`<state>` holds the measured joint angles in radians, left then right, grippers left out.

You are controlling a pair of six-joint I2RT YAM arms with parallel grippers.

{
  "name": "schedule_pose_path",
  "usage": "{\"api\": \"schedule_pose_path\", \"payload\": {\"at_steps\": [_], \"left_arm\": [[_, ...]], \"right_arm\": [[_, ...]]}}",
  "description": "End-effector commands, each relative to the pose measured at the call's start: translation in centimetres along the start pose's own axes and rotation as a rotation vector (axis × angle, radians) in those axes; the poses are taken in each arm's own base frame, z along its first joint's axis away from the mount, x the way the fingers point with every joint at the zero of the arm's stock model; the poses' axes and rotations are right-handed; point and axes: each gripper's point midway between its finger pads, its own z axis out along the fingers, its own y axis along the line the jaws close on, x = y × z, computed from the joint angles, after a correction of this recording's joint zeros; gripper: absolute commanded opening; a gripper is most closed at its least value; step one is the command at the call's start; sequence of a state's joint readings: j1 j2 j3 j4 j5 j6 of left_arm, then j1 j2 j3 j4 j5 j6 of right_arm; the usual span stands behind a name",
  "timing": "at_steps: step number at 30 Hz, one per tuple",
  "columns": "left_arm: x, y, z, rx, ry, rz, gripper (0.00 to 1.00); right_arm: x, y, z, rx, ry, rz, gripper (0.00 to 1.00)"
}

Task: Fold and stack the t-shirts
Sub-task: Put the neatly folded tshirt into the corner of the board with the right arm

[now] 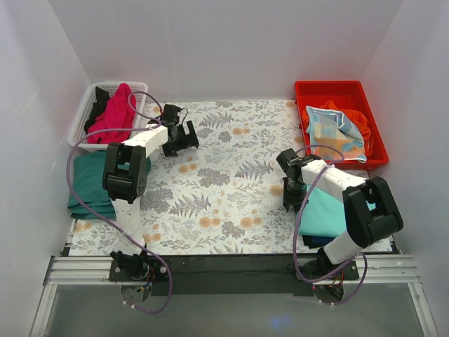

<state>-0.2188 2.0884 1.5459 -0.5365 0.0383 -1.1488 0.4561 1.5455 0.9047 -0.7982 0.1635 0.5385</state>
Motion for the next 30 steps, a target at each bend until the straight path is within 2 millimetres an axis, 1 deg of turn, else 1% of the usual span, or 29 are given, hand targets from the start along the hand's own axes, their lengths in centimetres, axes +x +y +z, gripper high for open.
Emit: {"api": "schedule_pose_path", "payload": {"at_steps": [1,5,8,11,13,15,17,18,21,22,23,24,25,26,27,28,29,30], "left_arm": [[2.2,1.2,-1.0,-0.025,0.059,-0.002,0.96],[2.6,1.1,-1.3,-0.006,0.061,0.003,0.96],[2.6,0.9,-1.6,0.011,0.049,0.007,0.97],[2.7,0.8,-1.9,0.023,0.043,0.01,0.96],[2.8,0.8,-2.0,0.028,0.044,0.012,0.96],[2.8,0.7,-2.1,0.038,0.041,0.012,0.96],[2.6,0.3,-2.6,0.06,0.027,0.017,0.96],[2.9,0.4,-2.6,0.063,0.03,0.017,0.96],[2.8,0.0,-3.3,0.091,0.007,0.025,0.96],[2.2,-0.5,-3.6,0.109,-0.021,0.035,0.97],[2.1,-0.4,-3.9,0.109,-0.038,0.052,0.96],[1.8,-0.6,-4.7,0.11,-0.065,0.064,0.96],[1.6,-1.0,-5.0,0.11,-0.09,0.082,0.96],[1.4,-0.9,-5.2,0.096,-0.11,0.092,0.96],[1.0,-0.9,-5.8,0.085,-0.135,0.099,0.97],[1.0,-1.0,-6.0,0.08,-0.143,0.109,0.97],[1.0,-0.9,-6.2,0.074,-0.15,0.111,0.97],[1.0,-1.0,-6.4,0.076,-0.154,0.112,0.97]], "right_arm": [[0.3,-3.5,0.3,0.141,0.019,0.082,0.38],[-0.2,-6.1,0.4,0.216,0.027,0.1,0.38],[-0.6,-8.5,0.4,0.263,0.03,0.135,0.37],[-0.9,-10.1,0.4,0.298,0.033,0.151,0.37],[-1.3,-10.7,0.3,0.311,0.024,0.134,0.36],[-1.8,-10.6,0.3,0.301,0.011,0.11,0.35],[-2.6,-10.0,0.0,0.274,-0.013,0.104,0.34],[-3.0,-9.9,-0.3,0.265,-0.026,0.097,0.33],[-5.2,-8.1,-1.9,0.206,-0.114,0.076,0.33],[-5.7,-7.3,-2.4,0.171,-0.134,0.059,0.33],[-6.9,-5.8,-3.6,0.126,-0.192,0.027,0.33],[-7.7,-4.8,-4.2,0.093,-0.232,0.013,0.34],[-8.2,-4.0,-4.8,0.069,-0.258,-0.01,0.34],[-9.2,-2.4,-6.1,0.033,-0.309,-0.042,0.34],[-9.8,-1.4,-6.6,0.007,-0.338,-0.063,0.34],[-10.2,-0.7,-7.1,-0.007,-0.357,-0.079,0.34],[-10.6,0.5,-7.7,-0.024,-0.38,-0.115,0.35],[-11.1,1.3,-8.1,-0.042,-0.4,-0.132,0.35]]}}
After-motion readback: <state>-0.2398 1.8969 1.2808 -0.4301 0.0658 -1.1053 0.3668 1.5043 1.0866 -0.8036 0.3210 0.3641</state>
